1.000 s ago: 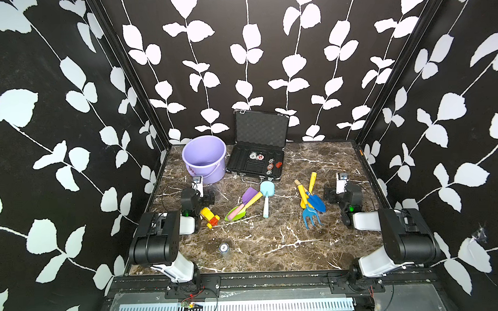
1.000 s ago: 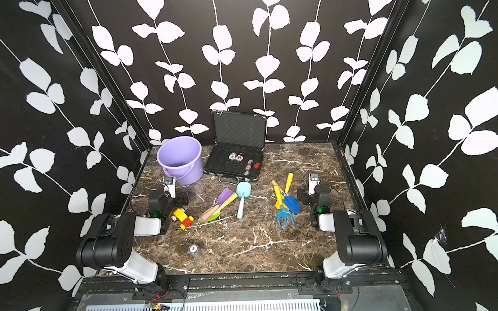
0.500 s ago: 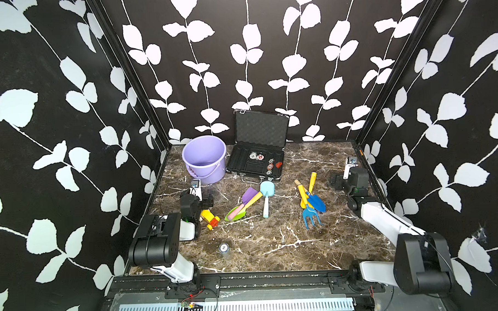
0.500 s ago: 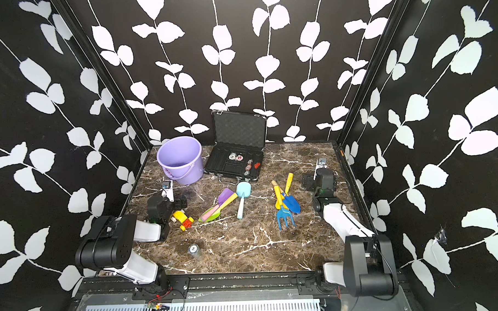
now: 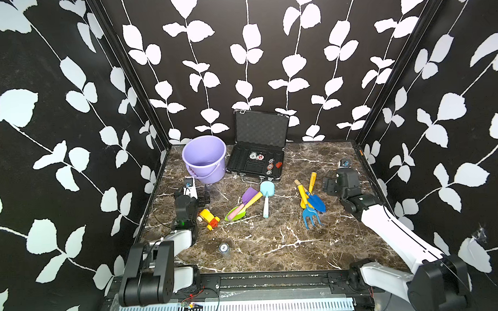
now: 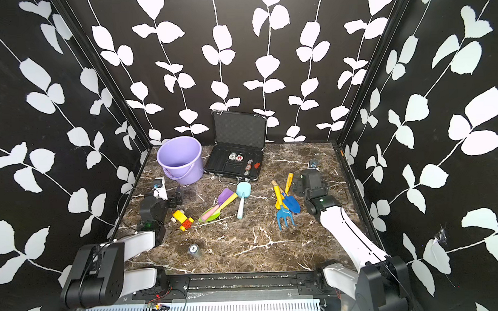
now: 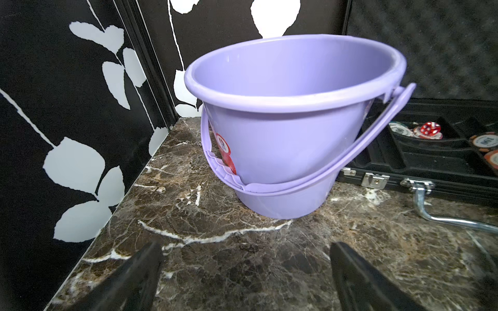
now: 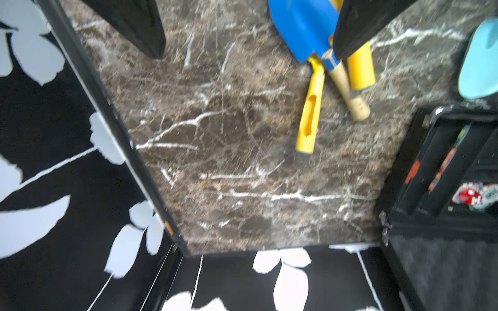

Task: Organize the gardening tools
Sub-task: Pick up the gardening tool from the center of the board.

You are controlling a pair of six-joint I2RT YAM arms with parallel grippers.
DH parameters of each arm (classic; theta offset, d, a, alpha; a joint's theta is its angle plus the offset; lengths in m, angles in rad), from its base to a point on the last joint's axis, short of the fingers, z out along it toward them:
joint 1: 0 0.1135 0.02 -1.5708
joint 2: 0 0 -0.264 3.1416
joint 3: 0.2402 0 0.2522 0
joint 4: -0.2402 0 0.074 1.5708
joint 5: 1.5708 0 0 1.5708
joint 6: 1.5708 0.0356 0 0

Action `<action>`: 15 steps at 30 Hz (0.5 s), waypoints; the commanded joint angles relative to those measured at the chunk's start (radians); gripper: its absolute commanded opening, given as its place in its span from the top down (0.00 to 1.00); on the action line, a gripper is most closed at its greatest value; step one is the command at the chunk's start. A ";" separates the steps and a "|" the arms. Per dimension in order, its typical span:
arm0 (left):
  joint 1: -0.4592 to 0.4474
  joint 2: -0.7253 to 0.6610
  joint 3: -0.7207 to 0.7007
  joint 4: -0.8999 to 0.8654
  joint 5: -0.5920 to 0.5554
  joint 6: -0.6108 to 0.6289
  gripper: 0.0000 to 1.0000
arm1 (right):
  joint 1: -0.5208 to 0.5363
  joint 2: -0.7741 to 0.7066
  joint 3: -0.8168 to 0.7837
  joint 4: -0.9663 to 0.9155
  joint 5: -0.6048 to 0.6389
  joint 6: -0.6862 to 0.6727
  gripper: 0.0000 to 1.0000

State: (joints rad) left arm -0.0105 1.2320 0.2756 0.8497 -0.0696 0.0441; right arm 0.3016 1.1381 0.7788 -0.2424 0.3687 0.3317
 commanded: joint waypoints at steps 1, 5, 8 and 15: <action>-0.003 -0.102 -0.012 -0.098 -0.020 -0.038 0.01 | 0.078 0.022 0.021 -0.115 0.059 0.087 0.01; -0.001 -0.232 -0.012 -0.196 -0.035 -0.077 0.01 | 0.238 0.101 0.058 -0.171 0.118 0.169 0.01; -0.002 -0.333 -0.011 -0.269 -0.031 -0.104 0.01 | 0.362 0.191 0.100 -0.182 0.137 0.231 0.05; -0.002 -0.515 -0.001 -0.435 -0.093 -0.208 0.01 | 0.586 0.450 0.292 -0.183 0.125 0.295 0.13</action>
State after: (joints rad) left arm -0.0105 0.7635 0.2737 0.5304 -0.1188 -0.0978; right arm 0.8440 1.5528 1.0096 -0.4080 0.4713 0.5728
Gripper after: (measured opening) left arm 0.989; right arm 0.869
